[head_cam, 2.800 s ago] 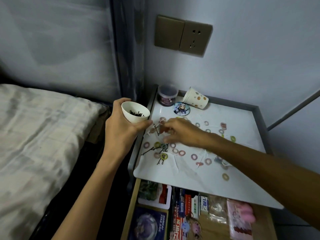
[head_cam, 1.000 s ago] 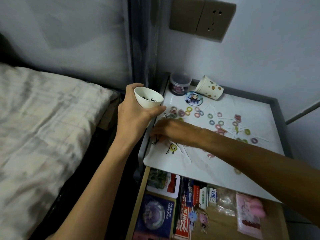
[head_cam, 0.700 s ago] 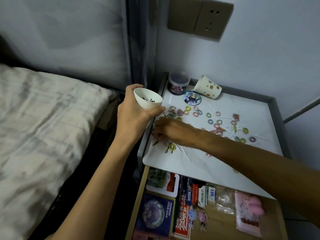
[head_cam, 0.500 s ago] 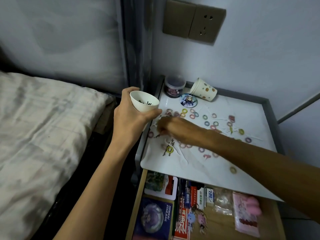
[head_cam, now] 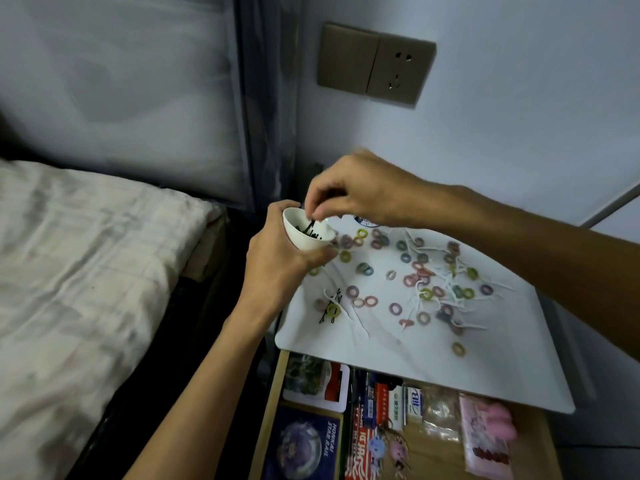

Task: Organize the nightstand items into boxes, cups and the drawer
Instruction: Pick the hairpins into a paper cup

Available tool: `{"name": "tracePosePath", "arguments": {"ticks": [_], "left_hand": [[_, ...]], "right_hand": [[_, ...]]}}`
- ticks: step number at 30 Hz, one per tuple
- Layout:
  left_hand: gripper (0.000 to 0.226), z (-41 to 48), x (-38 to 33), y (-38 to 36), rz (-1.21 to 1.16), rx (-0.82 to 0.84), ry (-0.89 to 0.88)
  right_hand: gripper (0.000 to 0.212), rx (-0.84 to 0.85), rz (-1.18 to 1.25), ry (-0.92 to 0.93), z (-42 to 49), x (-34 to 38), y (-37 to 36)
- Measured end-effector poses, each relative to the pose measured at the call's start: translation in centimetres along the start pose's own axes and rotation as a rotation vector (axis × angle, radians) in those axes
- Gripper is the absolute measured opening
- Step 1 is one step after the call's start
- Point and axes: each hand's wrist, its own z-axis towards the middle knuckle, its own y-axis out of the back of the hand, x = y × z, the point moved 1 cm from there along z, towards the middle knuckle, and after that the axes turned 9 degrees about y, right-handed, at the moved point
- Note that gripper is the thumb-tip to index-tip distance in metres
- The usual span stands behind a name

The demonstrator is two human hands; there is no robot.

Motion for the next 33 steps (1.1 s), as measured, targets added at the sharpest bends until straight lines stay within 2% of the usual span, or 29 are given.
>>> {"name": "tracePosePath", "arguments": {"ticks": [2, 5, 8, 10, 13, 16, 18, 20, 25, 30, 33], "left_hand": [[0.065, 0.0, -0.1, -0.1, -0.013, 0.010, -0.011], [0.069, 0.1, -0.1, 0.0, -0.006, -0.012, -0.020], [0.071, 0.3, -0.1, 0.3, -0.017, -0.051, -0.028], [0.071, 0.3, -0.1, 0.5, -0.032, -0.069, -0.041], [0.074, 0.5, 0.0, 0.7, -0.038, -0.100, -0.055], [0.075, 0.7, 0.1, 0.7, -0.034, -0.102, -0.065], [0.075, 0.6, 0.0, 0.6, -0.032, -0.096, -0.071], [0.073, 0.5, 0.0, 0.5, -0.031, -0.083, -0.076], [0.073, 0.5, 0.0, 0.6, -0.058, -0.079, -0.075], [0.073, 0.6, 0.1, 0.5, -0.075, -0.074, -0.081], [0.075, 0.6, 0.2, 0.5, -0.074, -0.080, -0.084]], "right_hand": [[0.011, 0.038, -0.008, 0.022, 0.1, 0.0, -0.4], [0.011, -0.159, 0.113, -0.012, -0.5, -1.0, 0.1], [0.009, -0.286, 0.210, -0.203, -2.0, -3.5, -1.0], [0.011, -0.183, 0.200, -0.333, -3.6, -5.0, -3.7], [0.020, 0.030, 0.173, -0.389, -6.3, -5.6, -8.7], [0.042, 0.068, 0.048, -0.385, -7.4, -5.1, -12.4], [0.049, 0.069, -0.030, -0.359, -7.4, -4.7, -14.2], [0.045, 0.036, -0.045, -0.344, -7.2, -4.4, -15.3], [0.018, -0.061, 0.041, -0.349, -7.0, -5.0, -15.5], [0.013, -0.185, 0.243, -0.476, -7.3, -6.0, -13.6], [0.019, -0.140, 0.041, -0.413, -7.7, -7.0, -12.7]]}}
